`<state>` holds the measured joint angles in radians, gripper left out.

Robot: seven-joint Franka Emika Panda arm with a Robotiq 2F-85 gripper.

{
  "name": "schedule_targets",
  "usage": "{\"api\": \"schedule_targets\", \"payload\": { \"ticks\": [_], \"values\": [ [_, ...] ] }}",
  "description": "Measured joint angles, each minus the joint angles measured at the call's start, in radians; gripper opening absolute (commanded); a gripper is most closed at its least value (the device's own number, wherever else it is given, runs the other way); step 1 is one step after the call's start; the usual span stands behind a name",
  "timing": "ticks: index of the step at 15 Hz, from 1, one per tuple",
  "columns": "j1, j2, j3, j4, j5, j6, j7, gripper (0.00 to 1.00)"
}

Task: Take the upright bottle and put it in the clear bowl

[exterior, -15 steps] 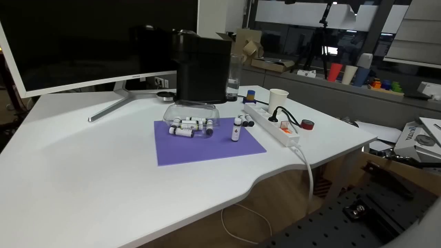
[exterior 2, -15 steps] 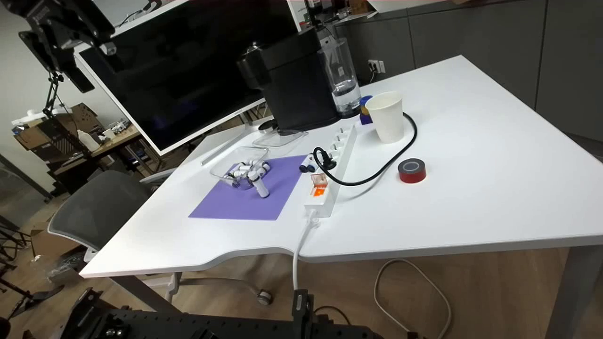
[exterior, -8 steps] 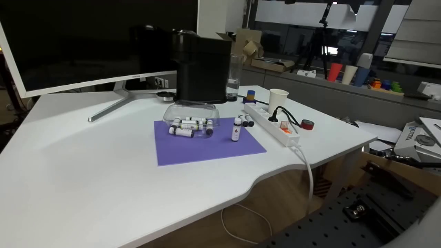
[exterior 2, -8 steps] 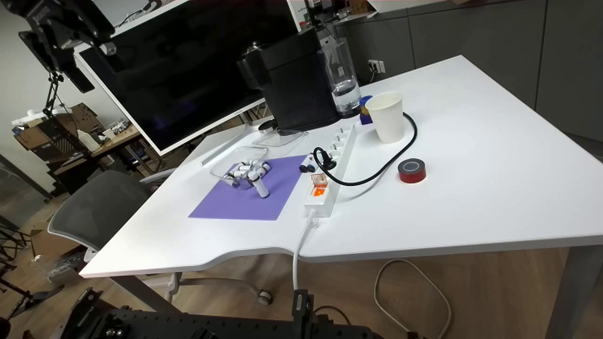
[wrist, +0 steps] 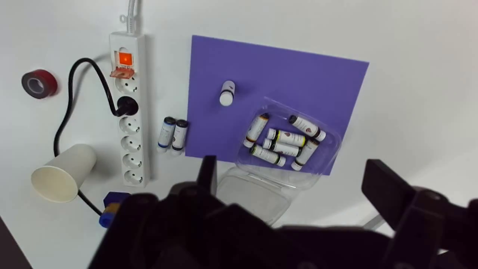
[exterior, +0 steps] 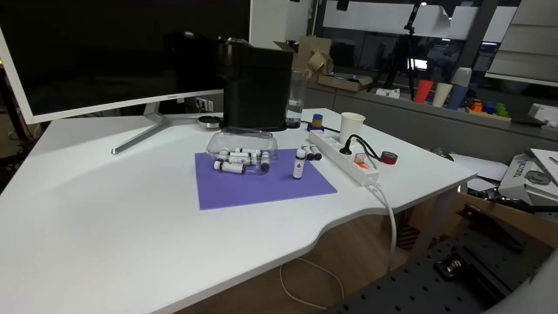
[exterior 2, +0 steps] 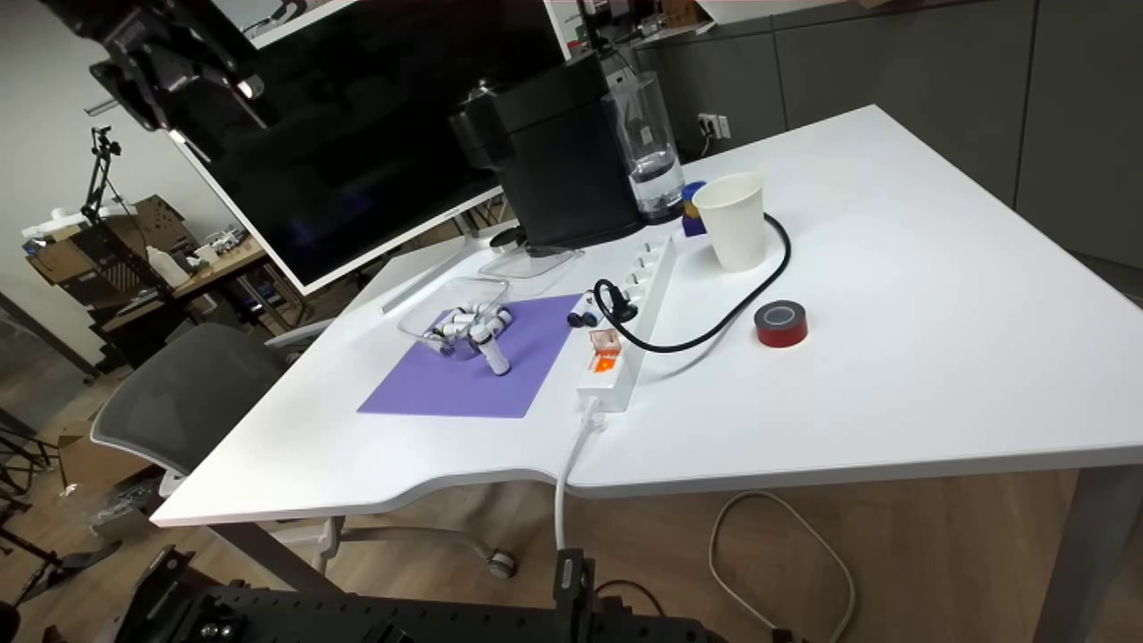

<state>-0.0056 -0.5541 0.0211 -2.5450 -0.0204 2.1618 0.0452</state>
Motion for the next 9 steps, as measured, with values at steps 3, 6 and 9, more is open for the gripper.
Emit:
{"api": "schedule_targets", "payload": {
  "ticks": [3, 6, 9],
  "values": [
    [-0.022, 0.097, 0.003, 0.007, -0.004, 0.077, 0.017, 1.0],
    [-0.042, 0.211, 0.002, 0.039, -0.02, 0.102, 0.027, 1.0],
    [-0.057, 0.346, -0.005, 0.101, -0.039, 0.102, 0.03, 1.0]
  ]
}}
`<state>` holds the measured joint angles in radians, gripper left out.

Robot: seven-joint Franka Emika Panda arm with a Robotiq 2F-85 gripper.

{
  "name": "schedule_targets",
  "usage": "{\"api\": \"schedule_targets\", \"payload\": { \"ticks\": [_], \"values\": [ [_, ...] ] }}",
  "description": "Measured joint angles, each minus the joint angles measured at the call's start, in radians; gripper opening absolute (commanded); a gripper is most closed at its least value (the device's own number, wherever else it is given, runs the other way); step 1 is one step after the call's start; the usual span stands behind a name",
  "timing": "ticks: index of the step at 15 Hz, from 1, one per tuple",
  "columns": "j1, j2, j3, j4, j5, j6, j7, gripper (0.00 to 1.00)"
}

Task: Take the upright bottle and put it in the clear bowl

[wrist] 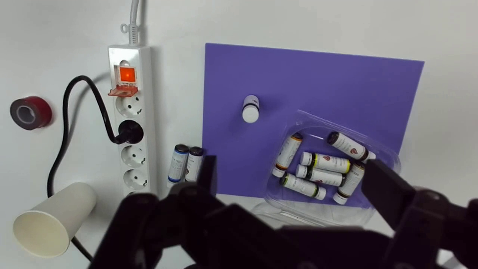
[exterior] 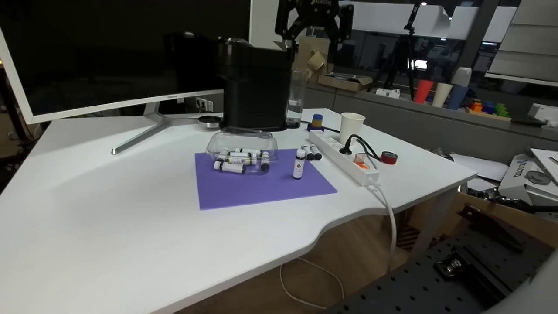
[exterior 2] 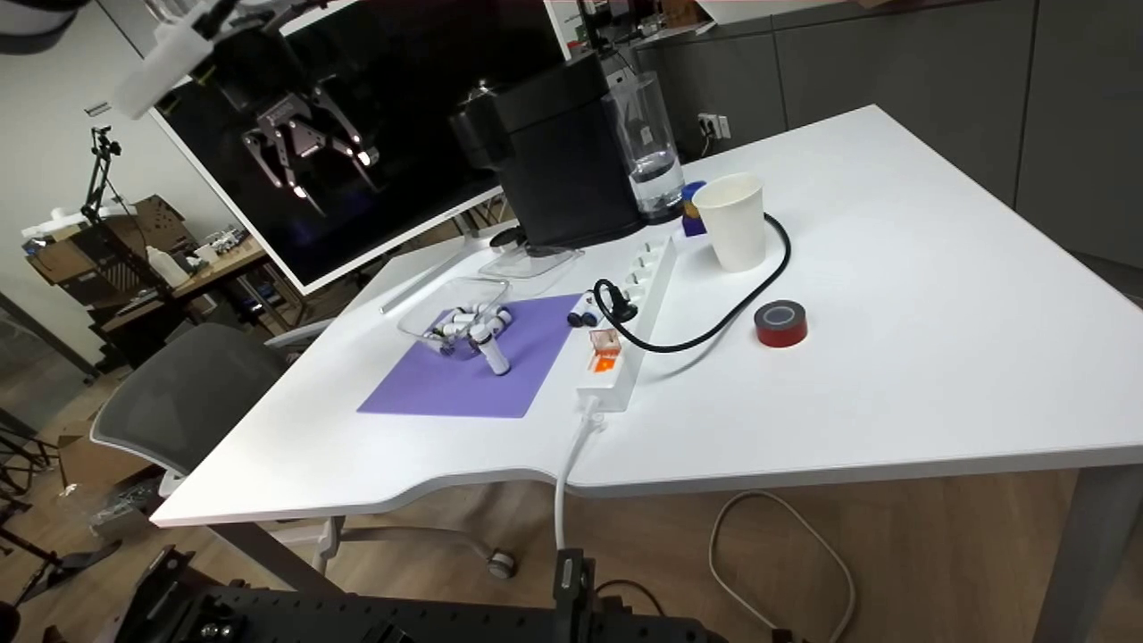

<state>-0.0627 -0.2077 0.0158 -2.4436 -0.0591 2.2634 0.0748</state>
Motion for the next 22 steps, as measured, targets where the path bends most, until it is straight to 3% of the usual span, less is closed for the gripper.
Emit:
{"api": "schedule_targets", "payload": {
  "ticks": [10, 22],
  "values": [
    [-0.002, 0.373, -0.038, 0.156, -0.041, 0.04, -0.027, 1.0],
    [0.002, 0.594, -0.046, 0.196, -0.038, 0.19, -0.039, 1.0]
  ]
}}
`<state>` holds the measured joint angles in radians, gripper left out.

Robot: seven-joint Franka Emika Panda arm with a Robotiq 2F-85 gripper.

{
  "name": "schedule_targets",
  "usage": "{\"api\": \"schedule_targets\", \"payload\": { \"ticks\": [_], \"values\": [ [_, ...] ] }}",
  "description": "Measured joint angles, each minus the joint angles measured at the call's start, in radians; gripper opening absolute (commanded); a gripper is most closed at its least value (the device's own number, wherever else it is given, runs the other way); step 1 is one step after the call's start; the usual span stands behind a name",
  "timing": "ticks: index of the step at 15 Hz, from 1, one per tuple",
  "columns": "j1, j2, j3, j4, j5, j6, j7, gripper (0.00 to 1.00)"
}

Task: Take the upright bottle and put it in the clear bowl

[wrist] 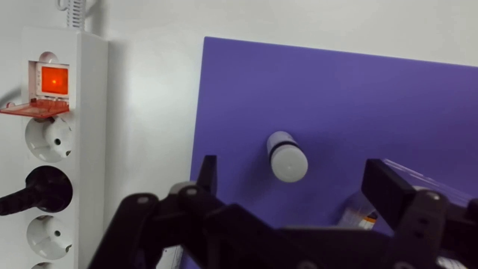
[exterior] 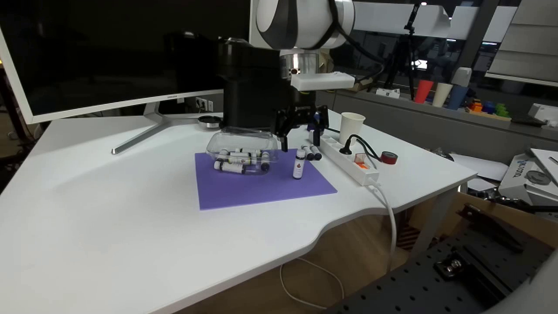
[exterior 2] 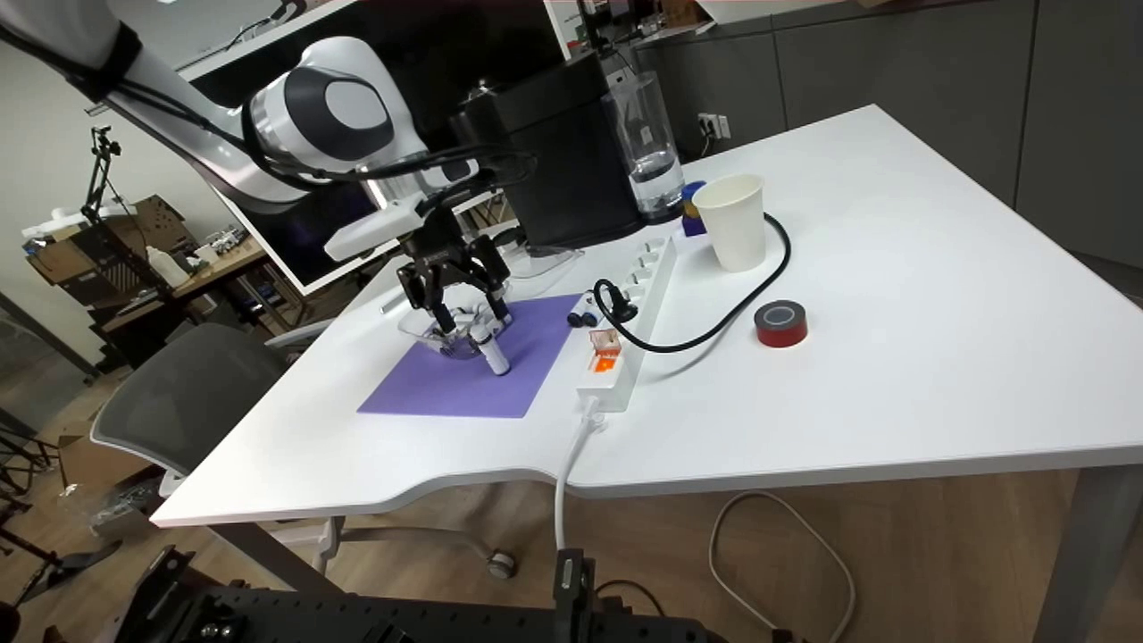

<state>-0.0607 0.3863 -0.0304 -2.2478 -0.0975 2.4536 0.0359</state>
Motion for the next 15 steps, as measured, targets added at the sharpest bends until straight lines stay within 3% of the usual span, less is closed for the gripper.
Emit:
{"api": "schedule_targets", "payload": {
  "ticks": [2, 3, 4, 14, 15],
  "values": [
    [0.0, 0.005, -0.004, -0.002, 0.0, 0.006, -0.001, 1.0],
    [0.0, 0.006, -0.006, -0.004, 0.0, 0.006, -0.001, 0.75],
    [0.0, 0.007, -0.008, -0.005, 0.0, 0.006, -0.001, 0.73],
    [0.0, 0.028, -0.016, -0.006, 0.003, 0.005, -0.005, 0.03],
    [0.001, 0.027, -0.015, -0.006, 0.005, 0.005, -0.008, 0.06]
  ]
}}
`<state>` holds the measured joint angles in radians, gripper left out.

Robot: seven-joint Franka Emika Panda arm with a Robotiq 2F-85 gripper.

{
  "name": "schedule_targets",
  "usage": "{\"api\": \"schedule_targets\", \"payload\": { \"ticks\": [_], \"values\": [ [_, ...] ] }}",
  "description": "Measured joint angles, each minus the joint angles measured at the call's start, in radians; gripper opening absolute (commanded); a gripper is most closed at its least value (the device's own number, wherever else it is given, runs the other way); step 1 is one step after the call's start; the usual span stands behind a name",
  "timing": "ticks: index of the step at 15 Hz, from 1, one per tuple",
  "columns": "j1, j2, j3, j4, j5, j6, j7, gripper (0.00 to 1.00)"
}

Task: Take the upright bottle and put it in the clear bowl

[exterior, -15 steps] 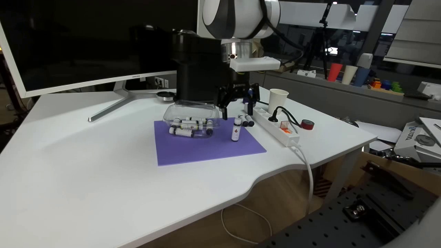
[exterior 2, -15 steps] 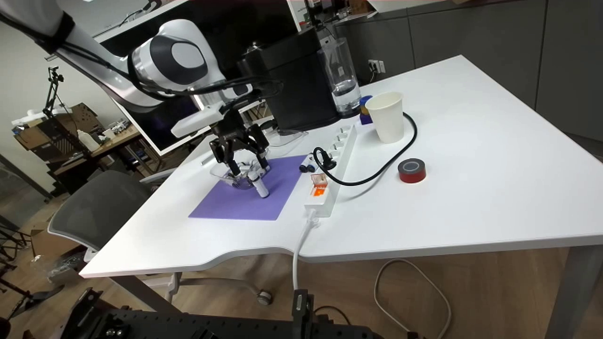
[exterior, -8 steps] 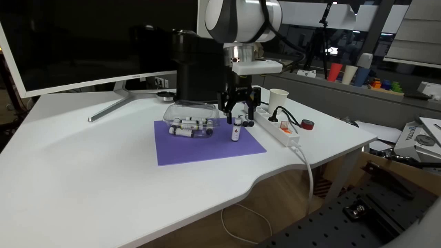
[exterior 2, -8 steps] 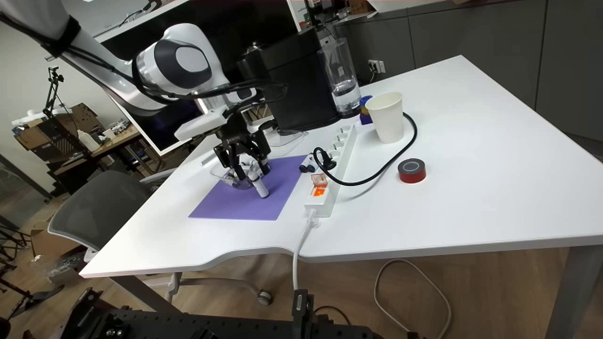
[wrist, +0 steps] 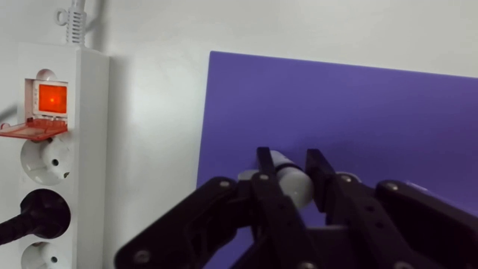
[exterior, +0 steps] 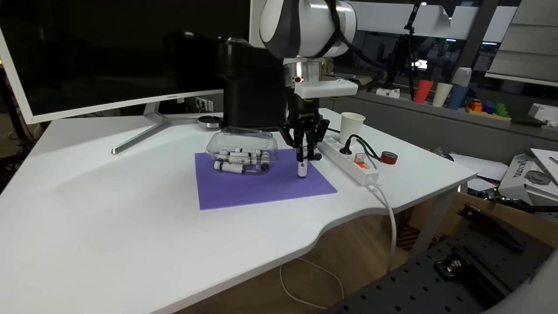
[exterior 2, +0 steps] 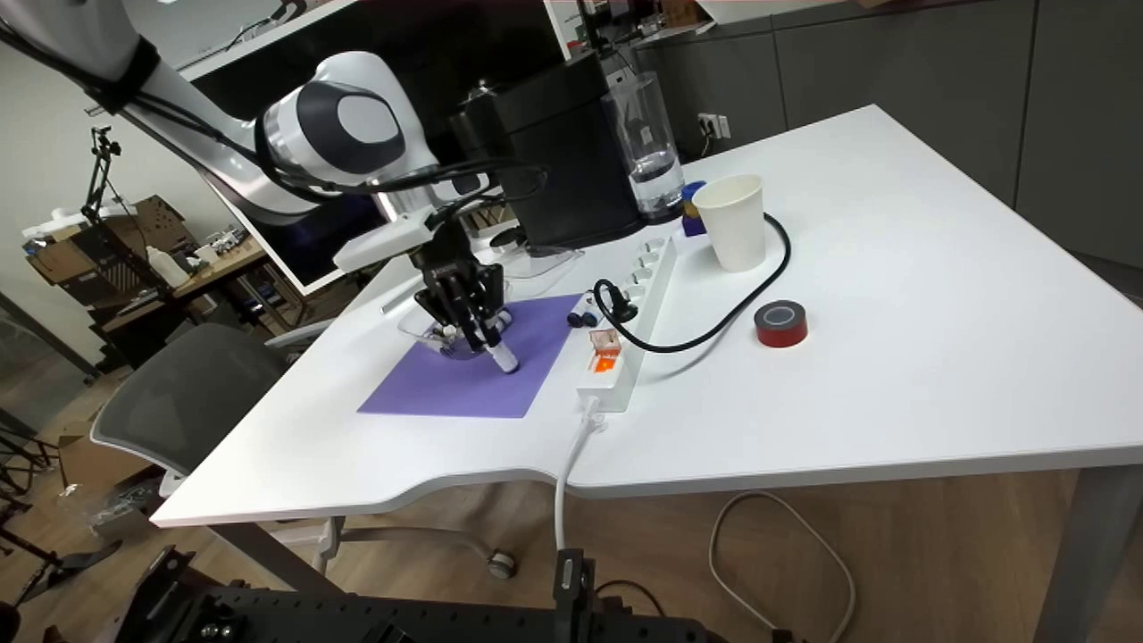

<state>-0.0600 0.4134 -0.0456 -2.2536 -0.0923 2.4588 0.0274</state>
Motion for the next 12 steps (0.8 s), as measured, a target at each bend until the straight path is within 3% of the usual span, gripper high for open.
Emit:
{"api": "schedule_targets", "payload": {
  "ticks": [5, 12],
  "values": [
    [0.014, -0.062, 0.012, -0.008, 0.001, -0.001, -0.011, 0.07],
    [0.087, -0.317, 0.042, -0.054, -0.004, -0.063, -0.004, 0.07]
  ]
}}
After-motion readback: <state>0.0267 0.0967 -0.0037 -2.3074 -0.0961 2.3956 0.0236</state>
